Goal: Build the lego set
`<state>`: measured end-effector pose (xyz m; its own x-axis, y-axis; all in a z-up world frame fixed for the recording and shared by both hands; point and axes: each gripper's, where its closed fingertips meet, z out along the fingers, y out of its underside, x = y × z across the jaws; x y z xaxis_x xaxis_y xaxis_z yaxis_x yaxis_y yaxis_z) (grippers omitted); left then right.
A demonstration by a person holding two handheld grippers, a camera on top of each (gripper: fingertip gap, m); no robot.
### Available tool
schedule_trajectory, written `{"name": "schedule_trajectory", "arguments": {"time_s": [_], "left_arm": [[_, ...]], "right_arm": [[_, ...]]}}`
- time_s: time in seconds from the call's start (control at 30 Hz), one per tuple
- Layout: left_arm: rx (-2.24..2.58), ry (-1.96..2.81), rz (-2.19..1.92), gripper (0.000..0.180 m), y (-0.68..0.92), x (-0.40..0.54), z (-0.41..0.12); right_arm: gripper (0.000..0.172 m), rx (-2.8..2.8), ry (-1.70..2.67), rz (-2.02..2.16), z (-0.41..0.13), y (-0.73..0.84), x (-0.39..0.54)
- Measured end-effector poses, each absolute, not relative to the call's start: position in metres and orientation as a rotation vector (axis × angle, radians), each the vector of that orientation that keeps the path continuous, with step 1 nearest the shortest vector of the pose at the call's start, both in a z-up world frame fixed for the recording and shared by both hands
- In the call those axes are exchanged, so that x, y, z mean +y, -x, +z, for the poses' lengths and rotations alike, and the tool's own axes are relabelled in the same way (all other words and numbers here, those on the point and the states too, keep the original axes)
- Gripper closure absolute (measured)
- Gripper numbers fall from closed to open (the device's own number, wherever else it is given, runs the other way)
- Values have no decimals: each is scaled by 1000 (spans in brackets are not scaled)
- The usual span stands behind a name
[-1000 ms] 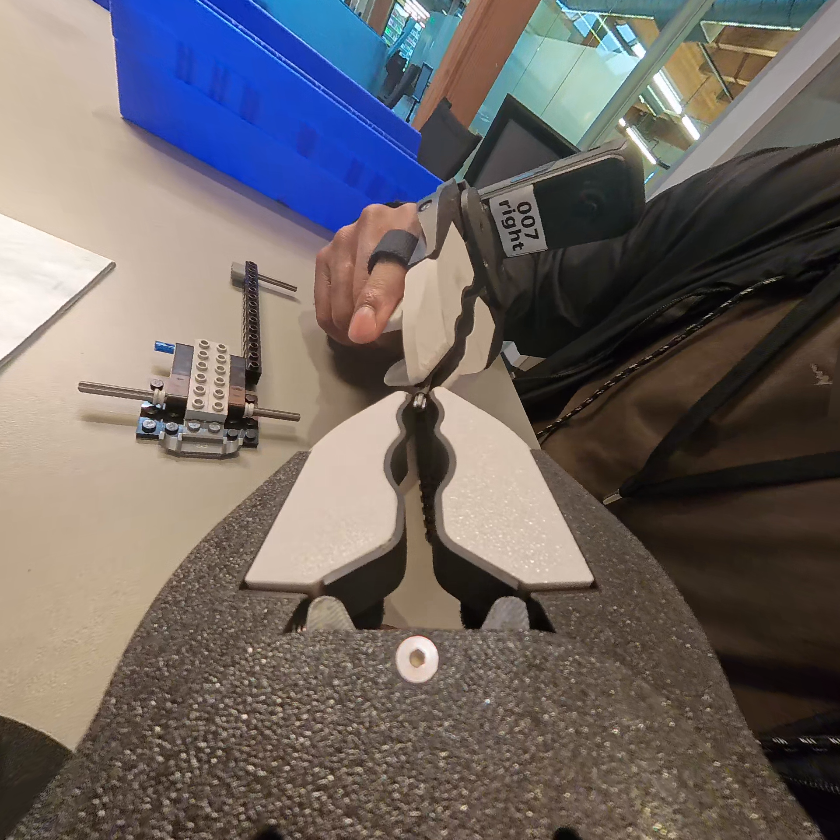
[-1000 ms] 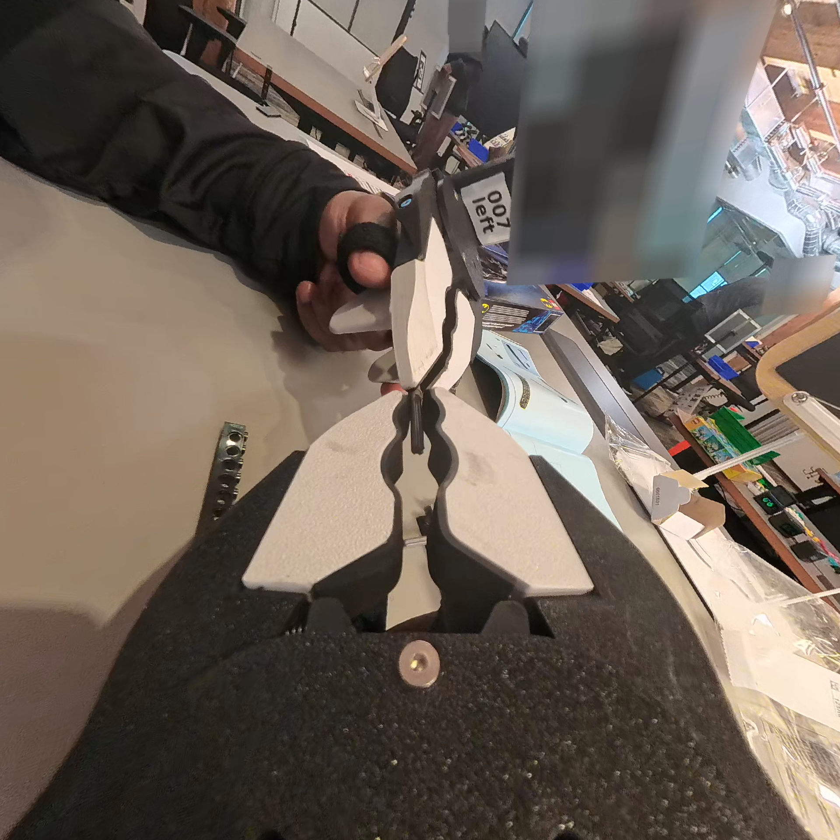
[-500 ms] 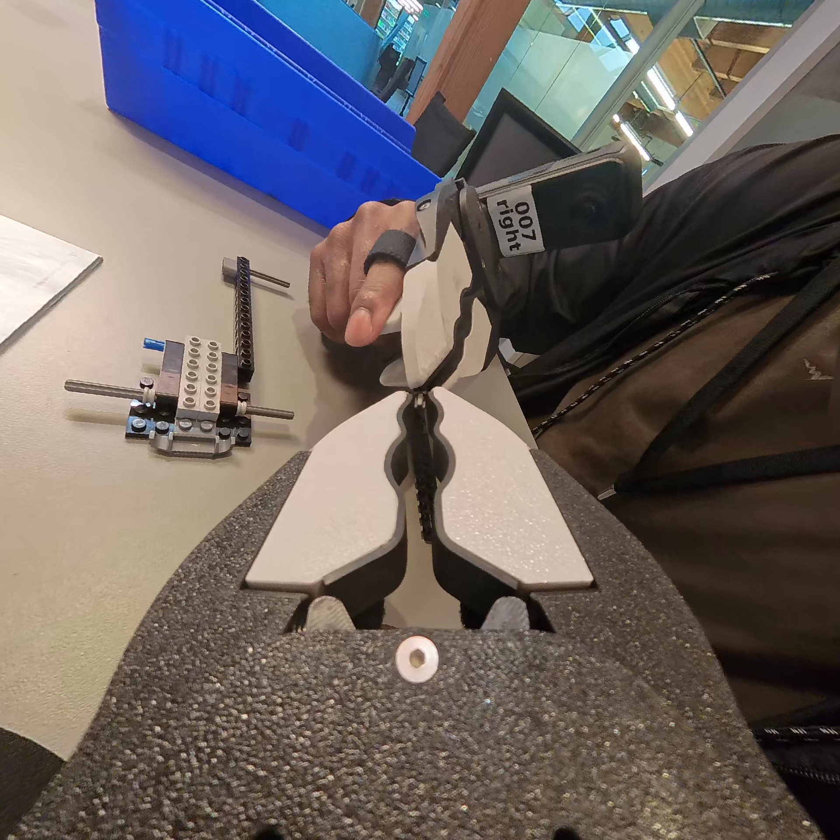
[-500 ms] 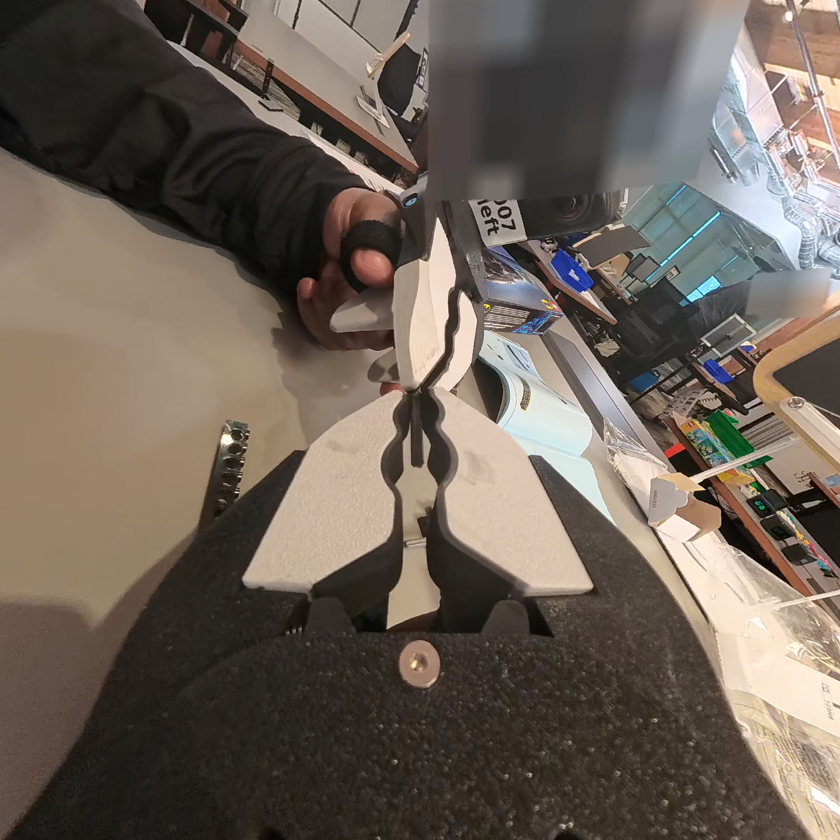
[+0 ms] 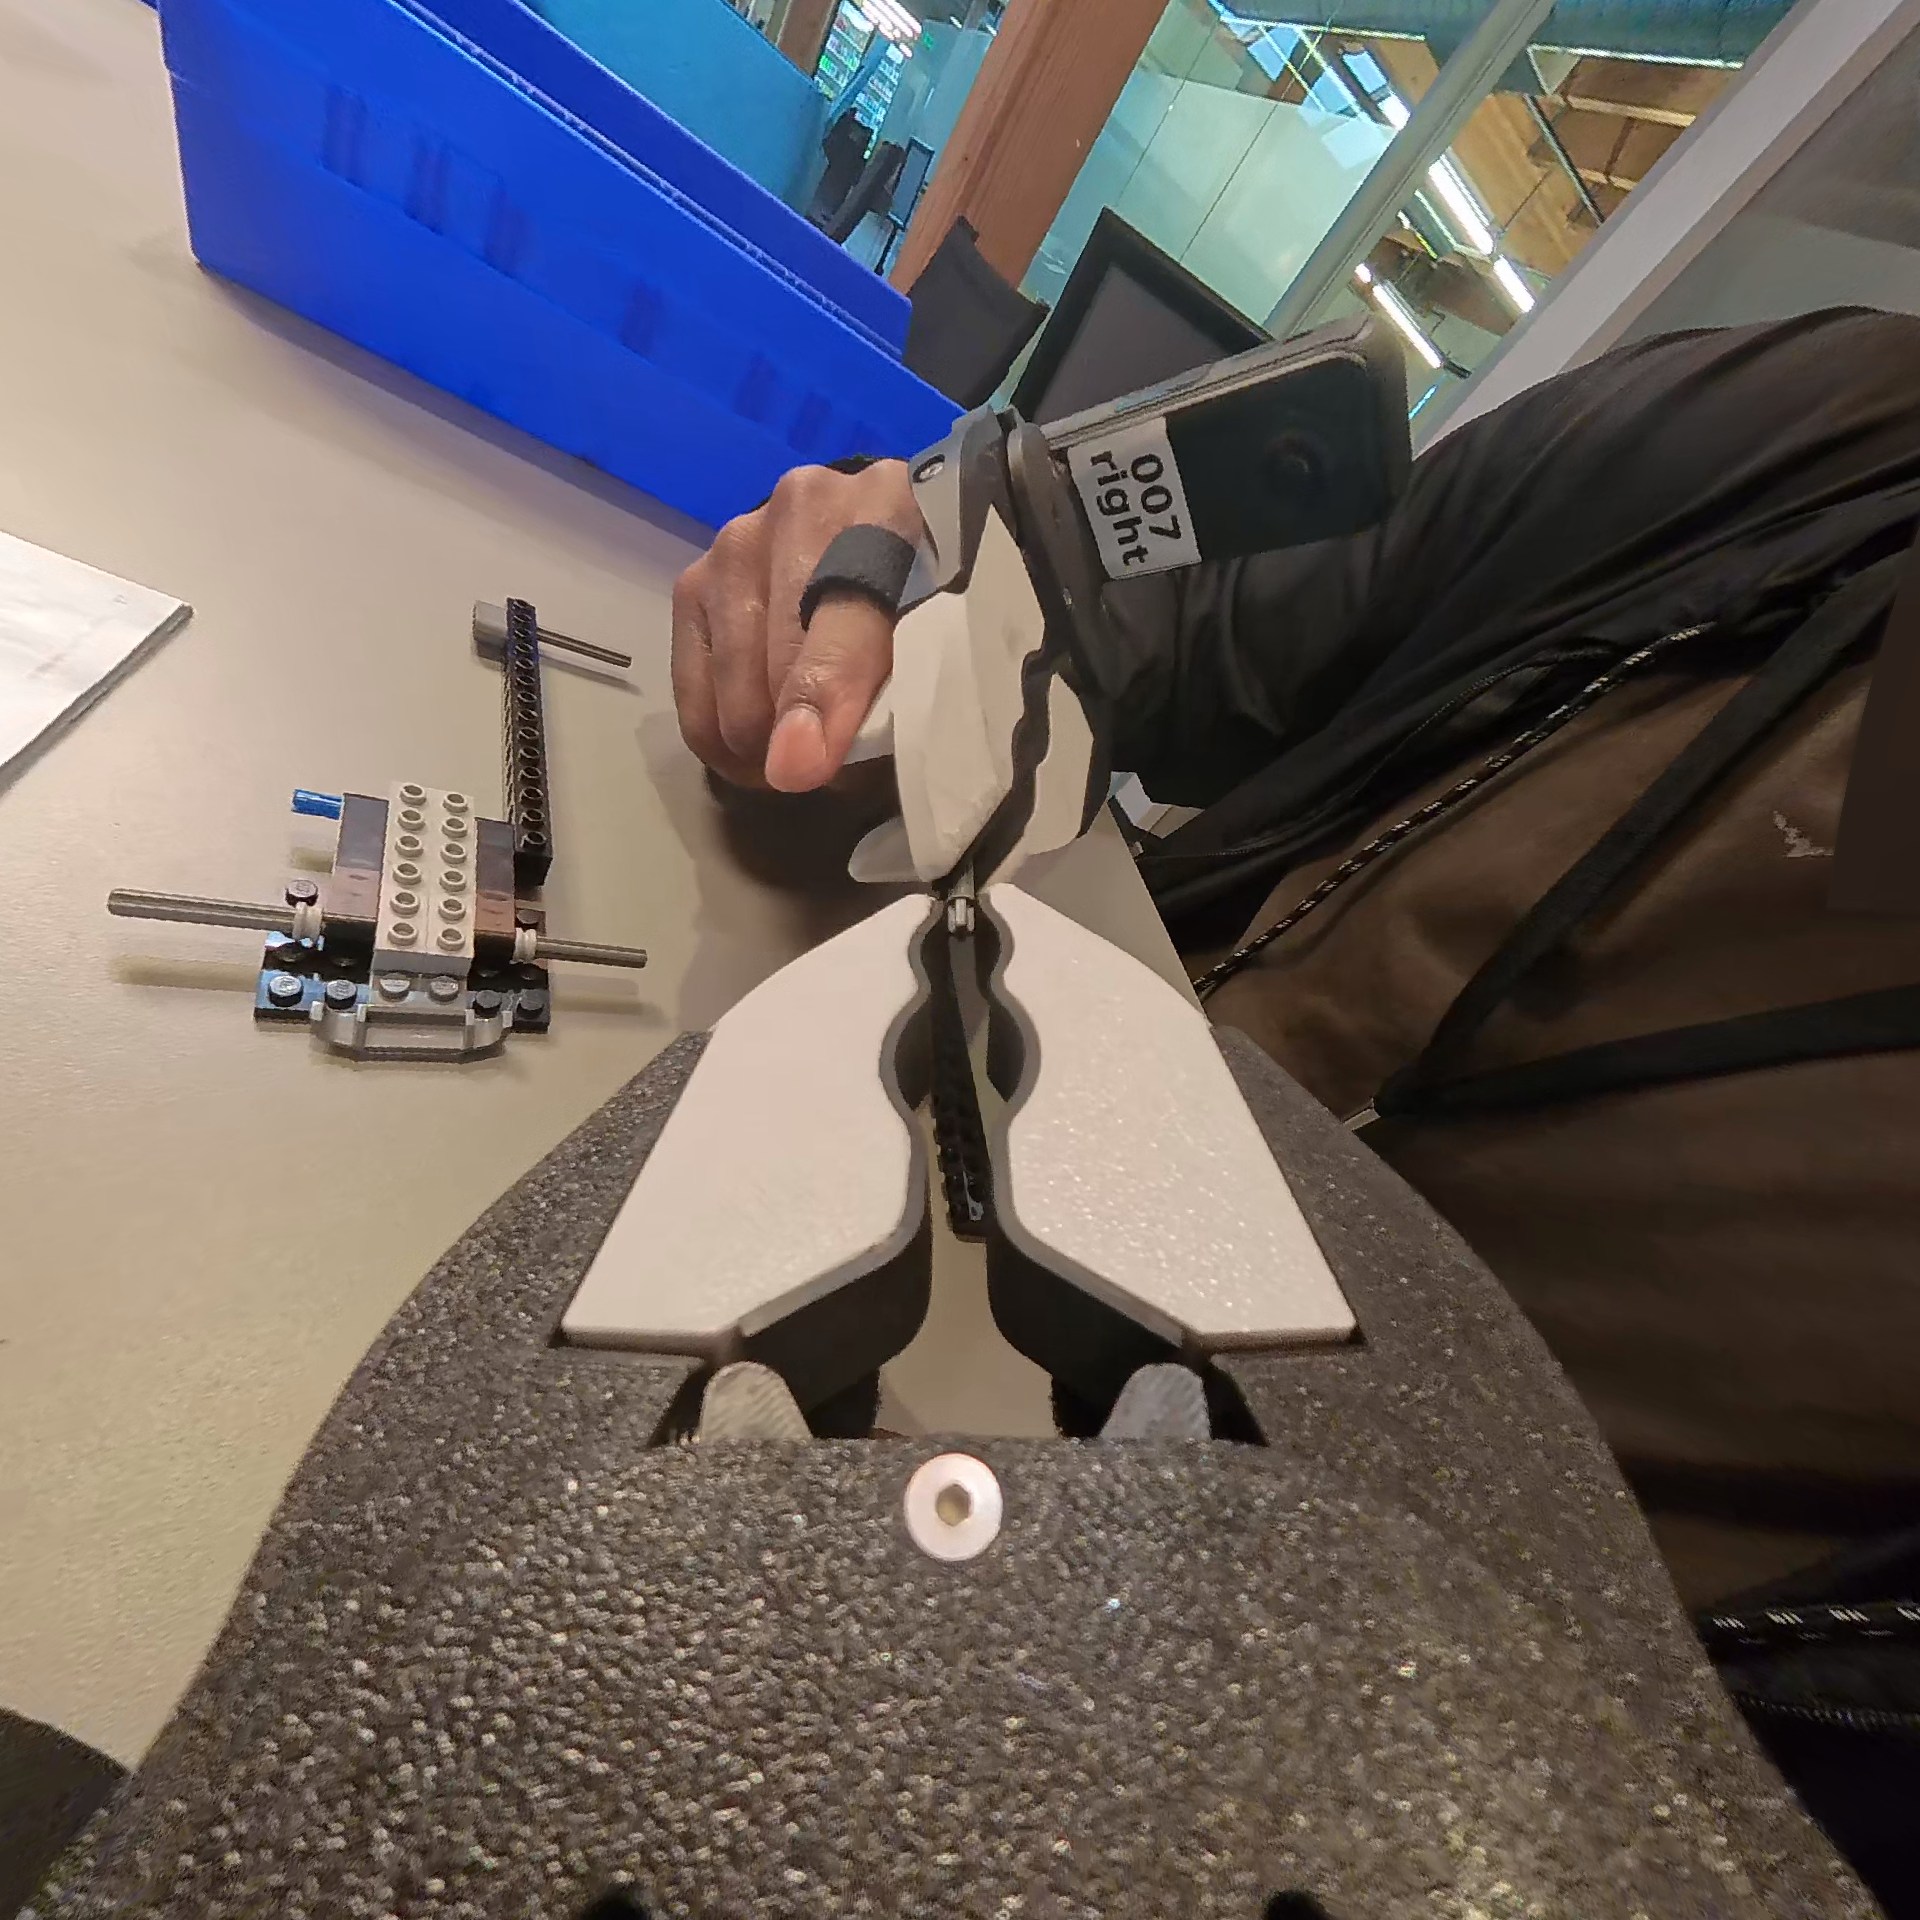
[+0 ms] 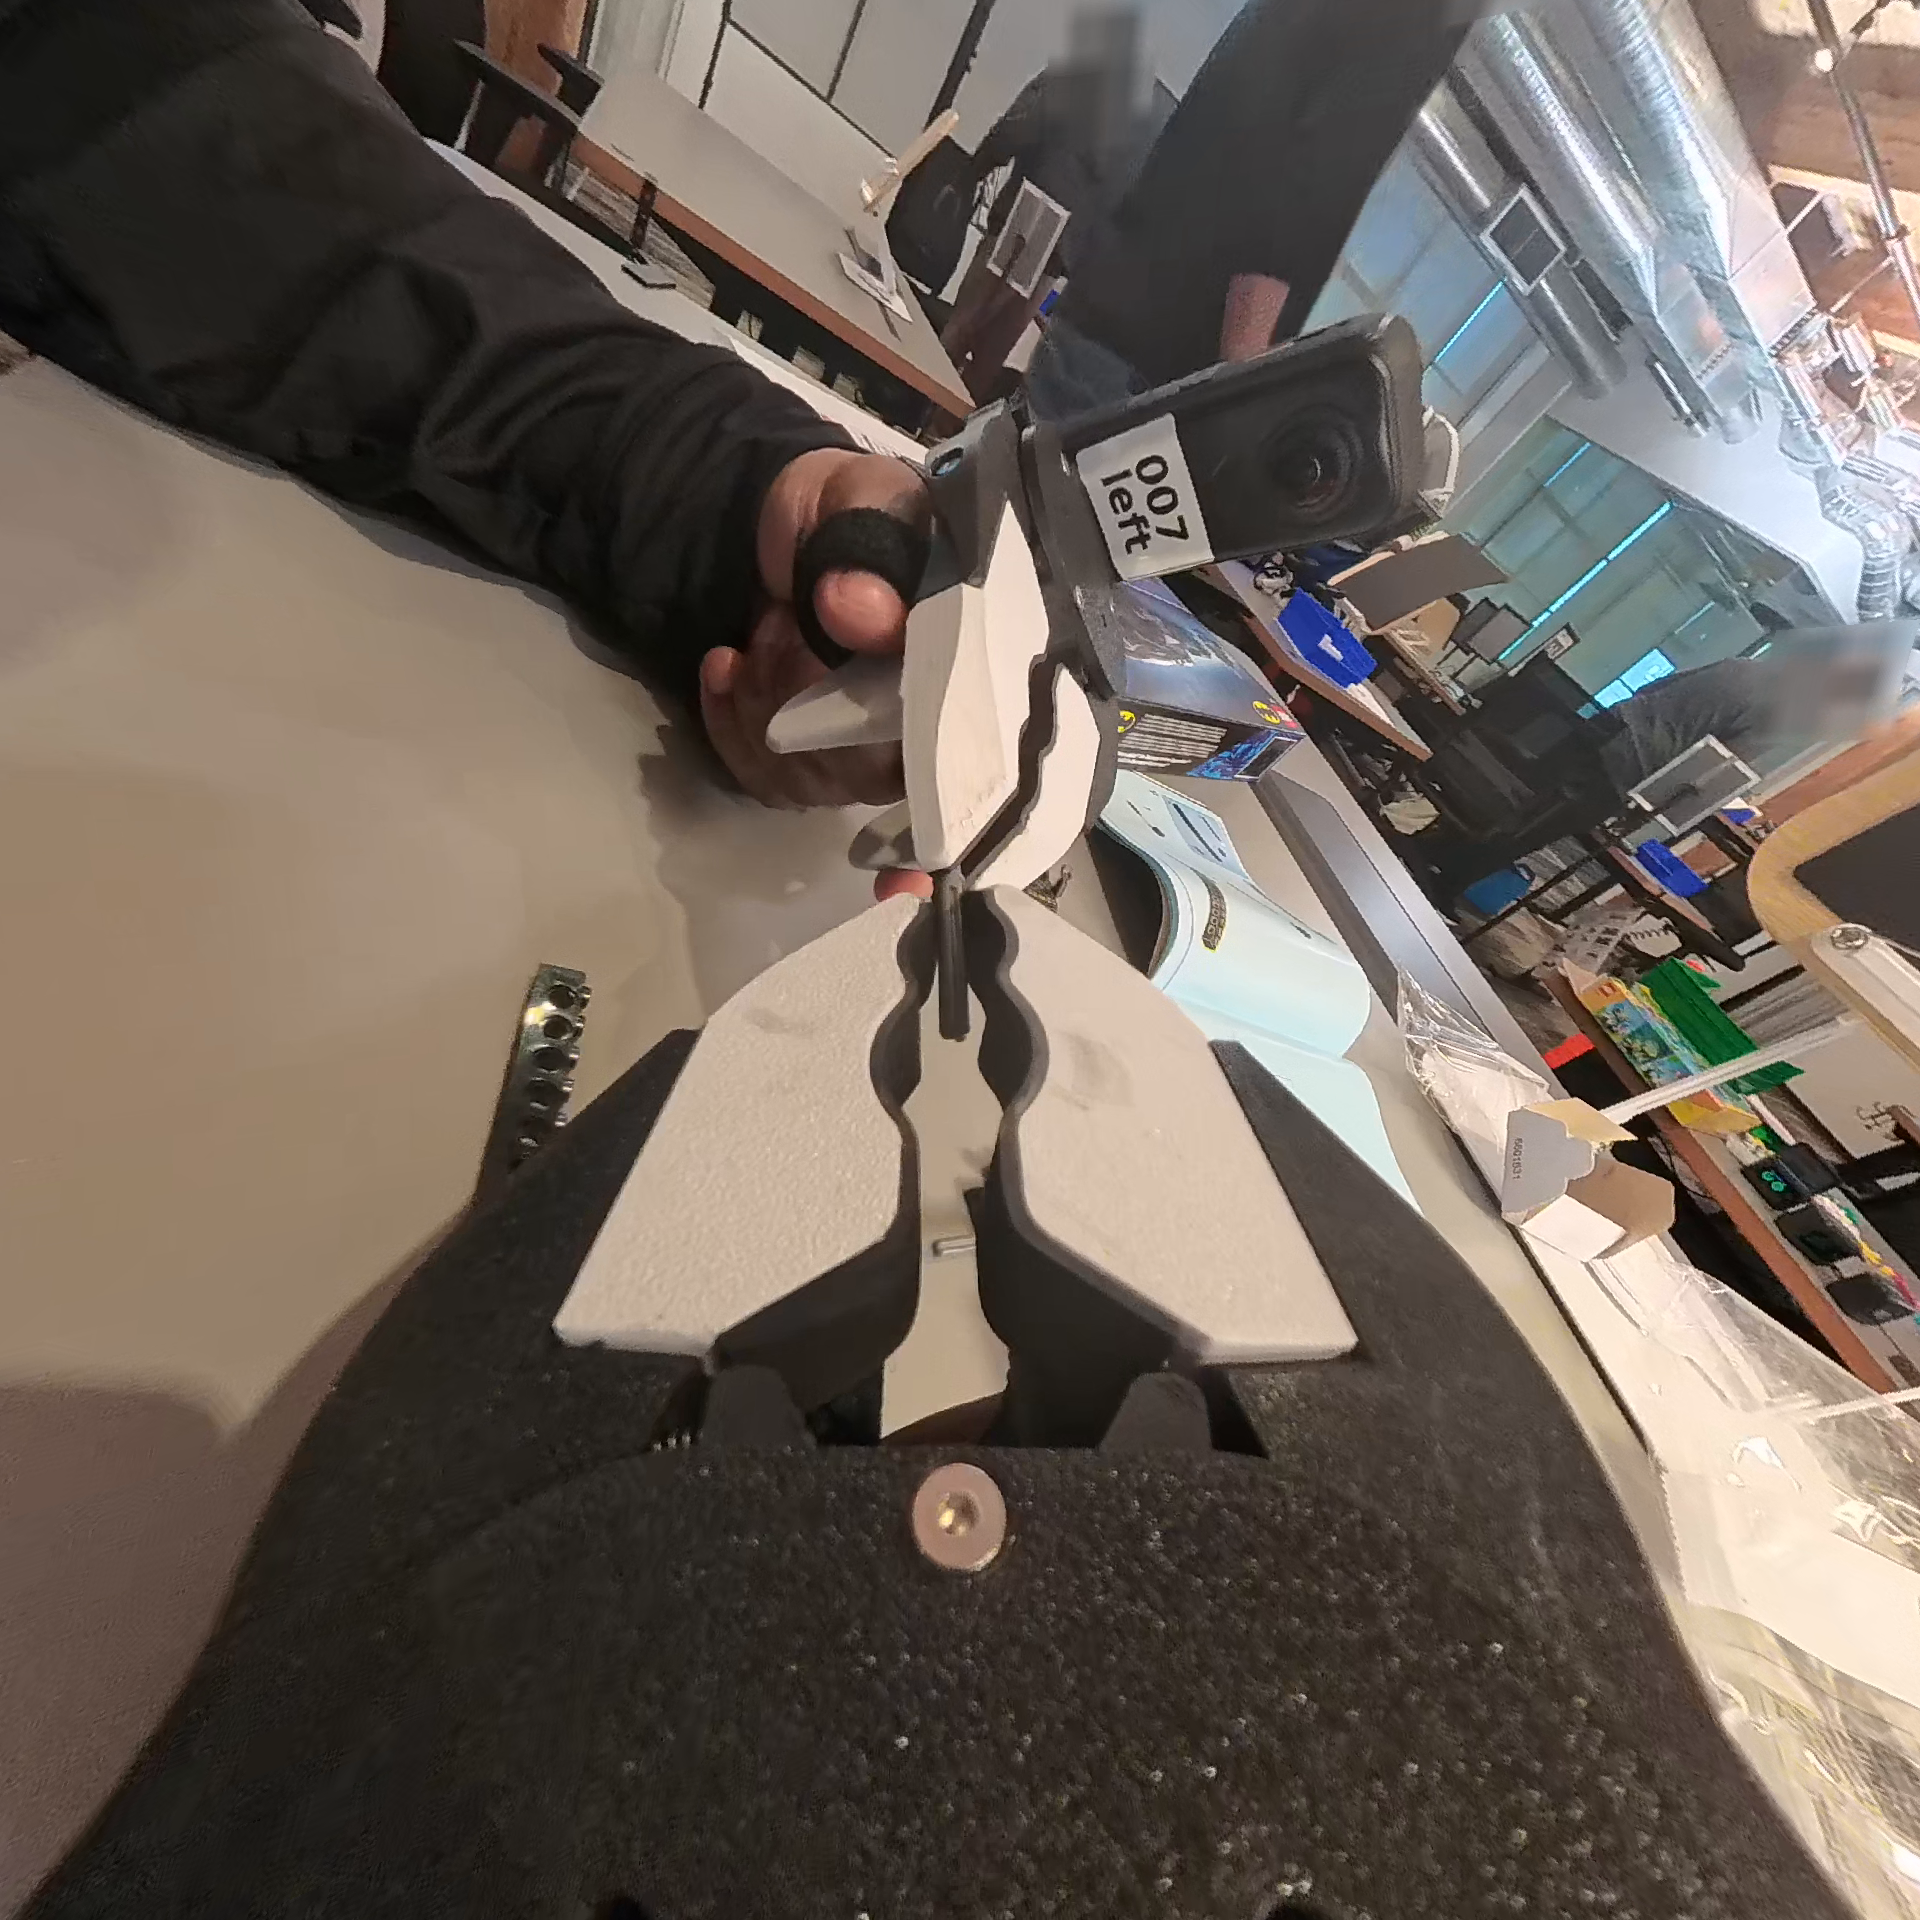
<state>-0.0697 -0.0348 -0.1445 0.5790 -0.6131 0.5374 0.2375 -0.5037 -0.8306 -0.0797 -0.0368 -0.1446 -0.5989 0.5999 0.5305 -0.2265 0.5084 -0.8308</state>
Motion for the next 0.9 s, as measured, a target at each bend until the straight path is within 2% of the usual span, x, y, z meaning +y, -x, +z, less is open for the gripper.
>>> {"name": "schedule_trajectory", "arguments": {"time_s": [0.83, 0.9], "left_arm": [[353, 1763, -1095, 175, 67, -41, -136], [346, 1799, -993, 163, 78, -40, -138]], "right_arm": [[167, -1839, 331, 1282, -134, 77, -44], [167, -1840, 343, 1261, -133, 79, -39]]}}
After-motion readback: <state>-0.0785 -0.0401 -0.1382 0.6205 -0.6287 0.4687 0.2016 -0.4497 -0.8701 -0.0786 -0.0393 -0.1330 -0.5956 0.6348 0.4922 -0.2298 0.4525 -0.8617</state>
